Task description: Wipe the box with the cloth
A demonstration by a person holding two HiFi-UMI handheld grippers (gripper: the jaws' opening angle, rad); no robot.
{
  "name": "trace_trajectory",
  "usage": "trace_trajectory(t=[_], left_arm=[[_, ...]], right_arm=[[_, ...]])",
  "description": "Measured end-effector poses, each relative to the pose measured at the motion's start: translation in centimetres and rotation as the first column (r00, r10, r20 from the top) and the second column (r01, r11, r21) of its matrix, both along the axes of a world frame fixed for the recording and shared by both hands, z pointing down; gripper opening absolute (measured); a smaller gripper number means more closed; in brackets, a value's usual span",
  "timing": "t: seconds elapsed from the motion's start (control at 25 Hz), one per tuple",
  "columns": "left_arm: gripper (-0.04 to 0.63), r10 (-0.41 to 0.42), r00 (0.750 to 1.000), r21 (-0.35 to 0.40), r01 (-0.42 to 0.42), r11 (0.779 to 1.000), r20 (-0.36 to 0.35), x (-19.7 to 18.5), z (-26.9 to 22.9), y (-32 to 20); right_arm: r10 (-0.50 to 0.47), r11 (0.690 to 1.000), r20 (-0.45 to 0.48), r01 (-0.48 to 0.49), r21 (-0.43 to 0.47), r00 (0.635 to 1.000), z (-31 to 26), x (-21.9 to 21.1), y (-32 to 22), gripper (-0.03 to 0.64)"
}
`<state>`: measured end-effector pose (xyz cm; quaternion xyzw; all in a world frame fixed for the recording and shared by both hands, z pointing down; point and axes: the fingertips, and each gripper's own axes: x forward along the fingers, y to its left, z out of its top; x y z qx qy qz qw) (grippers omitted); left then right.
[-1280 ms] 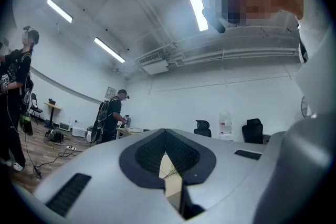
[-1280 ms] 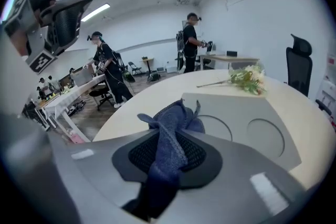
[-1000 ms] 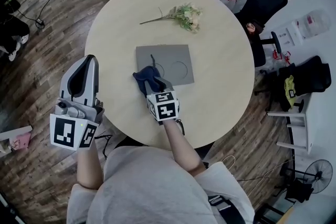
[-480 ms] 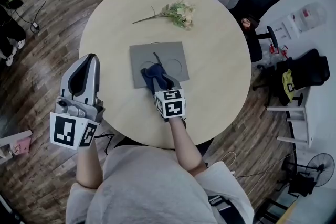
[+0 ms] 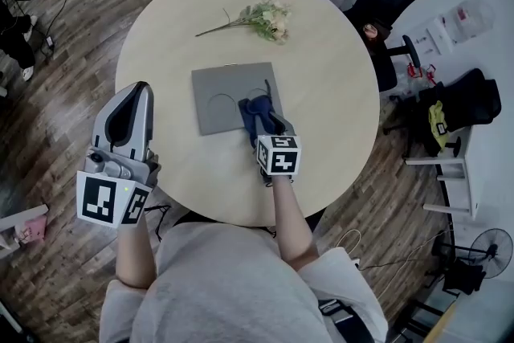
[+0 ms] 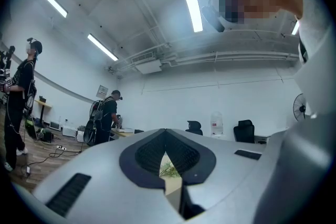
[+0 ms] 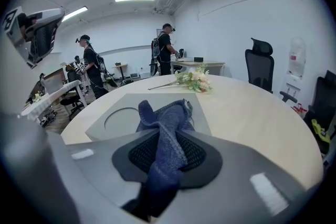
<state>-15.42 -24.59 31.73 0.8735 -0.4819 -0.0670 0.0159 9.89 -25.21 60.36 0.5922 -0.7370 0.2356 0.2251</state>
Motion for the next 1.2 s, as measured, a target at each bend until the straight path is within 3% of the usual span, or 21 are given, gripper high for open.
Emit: trace_trajectory(t=[0.64,0.92,1.2], left_arm=[[0.008,-0.020,1.000,0.012,0.020,1.000,0.008,-0.3,-0.4,1.3],[0.008,-0.043,0.999,0.019,0.043,0.999,0.017,0.3,-0.9,3.0],[0.008,-0.074,0.997,0.034,0.073,0.997,0.018,1.2,-2.1,5.5]], right_arm=[[0.119,0.993,-0.033,-0.119,0.010,0.992,0.2,6.3,0.0,0.095],[0.125,0.992,-0.026,-0.125,0.003,0.992,0.1,6.7,0.2,0.095],[0.099,0.994,-0.004,-0.099,0.053,0.995,-2.2,6.6,2.5,0.097]])
